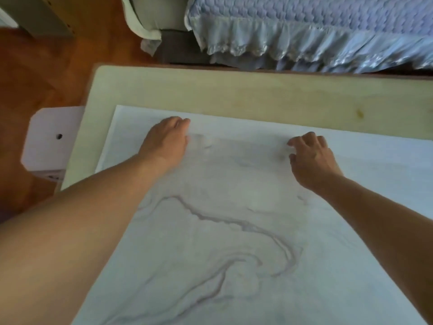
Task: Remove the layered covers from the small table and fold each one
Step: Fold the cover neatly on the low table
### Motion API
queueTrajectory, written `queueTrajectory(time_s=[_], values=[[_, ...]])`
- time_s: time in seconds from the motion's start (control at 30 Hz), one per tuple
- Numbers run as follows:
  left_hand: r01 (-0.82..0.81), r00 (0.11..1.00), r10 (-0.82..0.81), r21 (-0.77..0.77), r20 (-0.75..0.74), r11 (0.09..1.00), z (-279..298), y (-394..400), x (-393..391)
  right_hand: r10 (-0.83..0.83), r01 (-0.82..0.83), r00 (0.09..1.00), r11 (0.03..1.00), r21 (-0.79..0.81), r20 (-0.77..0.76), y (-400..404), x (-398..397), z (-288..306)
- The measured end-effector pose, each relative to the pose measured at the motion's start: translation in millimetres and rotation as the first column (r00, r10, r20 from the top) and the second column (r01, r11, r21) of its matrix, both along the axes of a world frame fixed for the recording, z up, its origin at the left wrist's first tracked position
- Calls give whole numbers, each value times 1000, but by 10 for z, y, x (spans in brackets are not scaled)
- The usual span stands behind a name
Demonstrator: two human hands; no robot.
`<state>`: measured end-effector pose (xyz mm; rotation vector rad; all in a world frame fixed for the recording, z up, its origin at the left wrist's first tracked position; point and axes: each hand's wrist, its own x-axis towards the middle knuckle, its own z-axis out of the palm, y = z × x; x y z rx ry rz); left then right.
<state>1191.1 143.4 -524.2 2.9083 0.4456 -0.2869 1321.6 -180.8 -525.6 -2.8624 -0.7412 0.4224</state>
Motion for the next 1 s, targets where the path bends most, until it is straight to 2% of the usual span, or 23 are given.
queueTrajectory(time_s=[0.07,0.13,0.23,0.3,0.43,0.57,0.63,0.7,0.77,0.83,0.87,0.93,1.0], values=[[98,995,-96,75,-36,992,-32,173,109,30,-29,999,999,-31,22,-56,68,-28],[134,988,-123,116,-93,984,-5,263,130,30,-30,1000,998,-61,8,-67,157,-27],[95,977,-81,64,-196,993,54,338,98,2,-3,1000,999,-51,-29,-13,197,-4],[97,973,-90,24,-215,995,73,414,76,-5,5,1000,1000,2,-13,42,143,-24],[41,992,-39,14,-120,999,119,587,231,-145,142,989,983,113,21,279,282,-40],[-17,998,17,2,-53,1000,46,651,430,-202,203,979,979,38,-21,481,518,-78],[-62,997,62,-5,41,998,-64,648,353,-230,230,973,973,28,-26,496,516,-96],[-95,987,89,40,132,995,-163,684,170,-267,268,963,963,22,-42,482,494,-74],[-133,980,108,151,164,980,-200,796,-29,-257,257,966,966,-7,-28,503,469,-17],[-232,966,199,216,164,948,-189,958,-165,-195,195,981,980,-46,-5,656,416,45],[-317,945,290,197,153,928,-171,1023,-206,-153,152,988,987,-52,-6,782,369,65],[-529,848,523,81,87,845,-104,1127,-247,-78,78,996,997,-22,-40,1085,240,66],[-700,715,699,-4,13,715,-29,1233,-285,-62,66,995,996,54,-72,1404,102,26]])
